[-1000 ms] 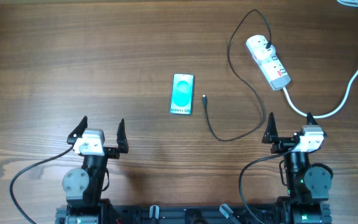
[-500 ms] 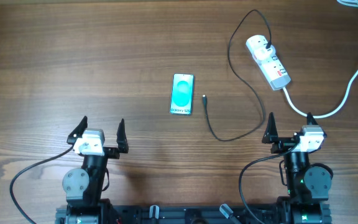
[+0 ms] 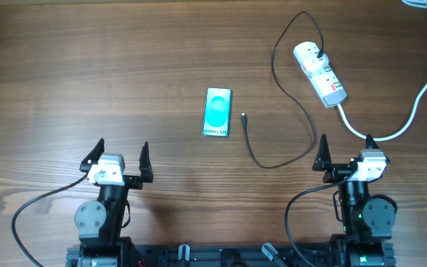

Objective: Plug charger to phone and switch on socket

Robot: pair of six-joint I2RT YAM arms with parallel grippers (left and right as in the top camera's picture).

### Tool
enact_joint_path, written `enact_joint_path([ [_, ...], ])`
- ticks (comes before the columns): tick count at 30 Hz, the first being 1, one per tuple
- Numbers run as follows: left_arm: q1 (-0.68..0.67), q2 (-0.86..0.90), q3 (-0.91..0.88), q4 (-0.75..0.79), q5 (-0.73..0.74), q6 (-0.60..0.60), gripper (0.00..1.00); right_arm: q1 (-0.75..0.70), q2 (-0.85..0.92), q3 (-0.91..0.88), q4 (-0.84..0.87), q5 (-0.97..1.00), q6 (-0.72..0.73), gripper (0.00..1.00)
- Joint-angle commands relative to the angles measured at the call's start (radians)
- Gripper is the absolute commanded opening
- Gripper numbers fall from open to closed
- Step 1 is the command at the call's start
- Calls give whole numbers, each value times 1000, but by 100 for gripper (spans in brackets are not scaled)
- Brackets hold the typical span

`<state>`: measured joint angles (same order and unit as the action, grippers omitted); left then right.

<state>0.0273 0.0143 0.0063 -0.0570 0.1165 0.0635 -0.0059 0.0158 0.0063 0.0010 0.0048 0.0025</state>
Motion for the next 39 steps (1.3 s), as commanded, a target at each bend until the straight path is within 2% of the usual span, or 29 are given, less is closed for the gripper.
enact_joint_path([
  [1, -1, -11, 0, -11, -6, 11, 100, -4, -5, -1, 6, 10, -2, 100],
  [24, -1, -11, 0, -10, -2, 10, 100, -4, -5, -1, 6, 10, -1, 100],
  [26, -2, -11, 0, 10, 166, -134, 100, -4, -5, -1, 6, 10, -2, 100],
  [28, -2, -11, 0, 42, 457, -277, 100, -4, -5, -1, 6, 10, -2, 100],
  [29, -2, -11, 0, 74, 550, -317, 100, -4, -5, -1, 6, 10, -2, 100],
  [31, -2, -11, 0, 146, 623, -345, 100, -4, -5, -1, 6, 10, -2, 100],
  [34, -2, -11, 0, 433, 710, -352, 100, -4, -5, -1, 6, 10, -2, 100],
  [37, -2, -11, 5, 745, 682, -380, 100, -4, -5, -1, 6, 10, -2, 100],
  [39, -2, -11, 52, 808, 554, -438, 100, -4, -5, -1, 6, 10, -2, 100],
])
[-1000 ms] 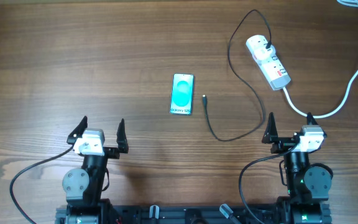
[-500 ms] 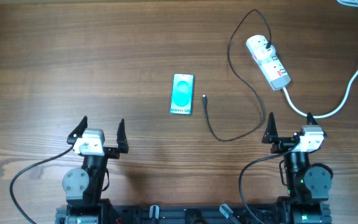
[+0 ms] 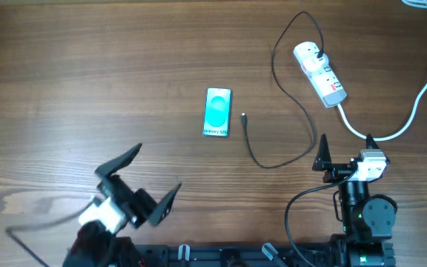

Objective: Plug charger to phone and switch on socket

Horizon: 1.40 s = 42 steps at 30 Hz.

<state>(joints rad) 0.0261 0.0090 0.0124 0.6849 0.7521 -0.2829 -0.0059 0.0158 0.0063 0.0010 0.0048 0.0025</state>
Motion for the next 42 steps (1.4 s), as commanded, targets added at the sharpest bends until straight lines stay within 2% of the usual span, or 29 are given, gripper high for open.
enact_joint_path([
  [1, -1, -2, 79, 54, -112, -92, 100, -4, -5, -1, 6, 10, -2, 100],
  [3, -1, 26, 176, -12, -126, -92, 100, -4, -5, -1, 6, 10, -1, 100],
  [5, -1, 98, 315, -195, -125, -92, 100, -4, -5, -1, 6, 10, -2, 100],
  [10, -1, 404, 692, -829, -125, -64, 100, -4, -5, -1, 6, 10, -2, 100],
  [12, -1, 613, 887, -1085, -114, -31, 100, -4, -5, -1, 6, 10, -1, 100],
  [14, -2, 739, 978, -1146, -49, -48, 100, -4, -5, -1, 6, 10, -2, 100],
  [15, -2, 815, 1020, -1145, 80, -77, 100, -4, -5, -1, 6, 10, -1, 100],
  [18, -2, 945, 1042, -1114, 302, -144, 100, -4, -5, -1, 6, 10, -2, 100],
  [22, -13, 1060, 1042, -1063, 339, -219, 100, -4, -5, -1, 6, 10, -2, 100],
  [24, -43, 1074, 1042, -1062, 271, -220, 99, -4, -5, -1, 6, 10, -1, 100],
  [28, -151, 1083, 1097, -1123, 8, -223, 99, -4, -5, -1, 6, 10, -2, 100],
  [31, -224, 1143, 1246, -1317, -175, -168, 99, -4, -5, -1, 6, 10, -2, 100],
  [33, -274, 1224, 1409, -1507, -321, -111, 99, -4, -5, -1, 6, 10, -2, 100],
  [36, -340, 1378, 1655, -1757, -509, -105, 99, -4, -5, -1, 6, 10, -2, 99],
  [40, -396, 1609, 1933, -2013, -594, -106, 100, -4, -5, -1, 6, 10, -2, 100],
  [42, -425, 1686, 1978, -2032, -589, -112, 100, -4, -5, -1, 6, 10, -2, 100],
])
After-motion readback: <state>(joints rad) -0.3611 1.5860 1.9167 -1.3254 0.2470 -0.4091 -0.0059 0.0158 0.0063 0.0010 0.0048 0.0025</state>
